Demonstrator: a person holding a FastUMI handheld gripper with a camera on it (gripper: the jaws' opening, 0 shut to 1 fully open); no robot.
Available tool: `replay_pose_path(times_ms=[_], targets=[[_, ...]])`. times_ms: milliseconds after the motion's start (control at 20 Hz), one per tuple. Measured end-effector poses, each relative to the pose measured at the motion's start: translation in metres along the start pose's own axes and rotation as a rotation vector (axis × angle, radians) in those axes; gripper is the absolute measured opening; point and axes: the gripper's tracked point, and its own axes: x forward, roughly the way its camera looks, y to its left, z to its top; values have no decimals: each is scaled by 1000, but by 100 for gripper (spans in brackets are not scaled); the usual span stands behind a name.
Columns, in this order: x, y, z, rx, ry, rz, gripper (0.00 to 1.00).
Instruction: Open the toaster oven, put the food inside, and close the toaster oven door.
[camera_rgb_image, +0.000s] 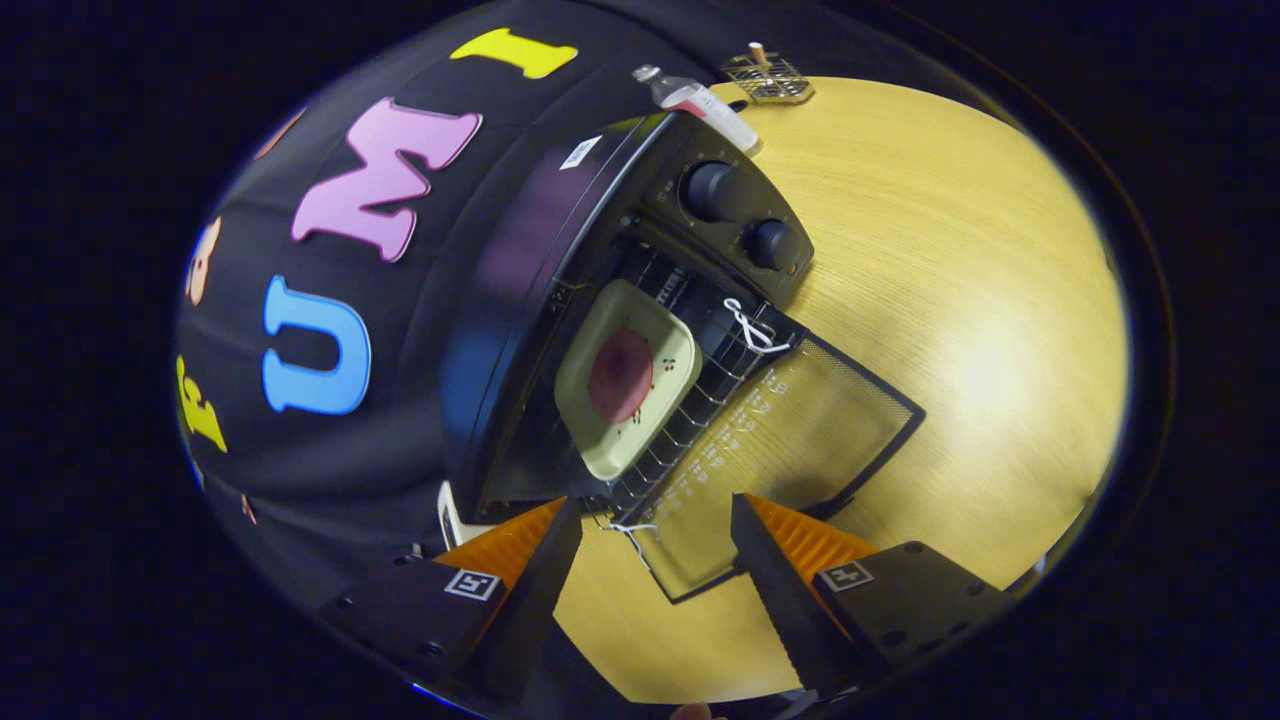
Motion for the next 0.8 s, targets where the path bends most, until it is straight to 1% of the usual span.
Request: replay_pose_path(times_ms=[100,250,350,600,700,800], targets=[[-8,-13,-10,-150,21,-40,99],[-14,-33,-24,-416,37,-103,99],[-14,-39,-41,-533,56,-131,99],[-1,-70,-66,-724,111,-201,99],[7,-80,-73,-761,127,-223,100],[16,-87,-77,-771,140,-241,100]])
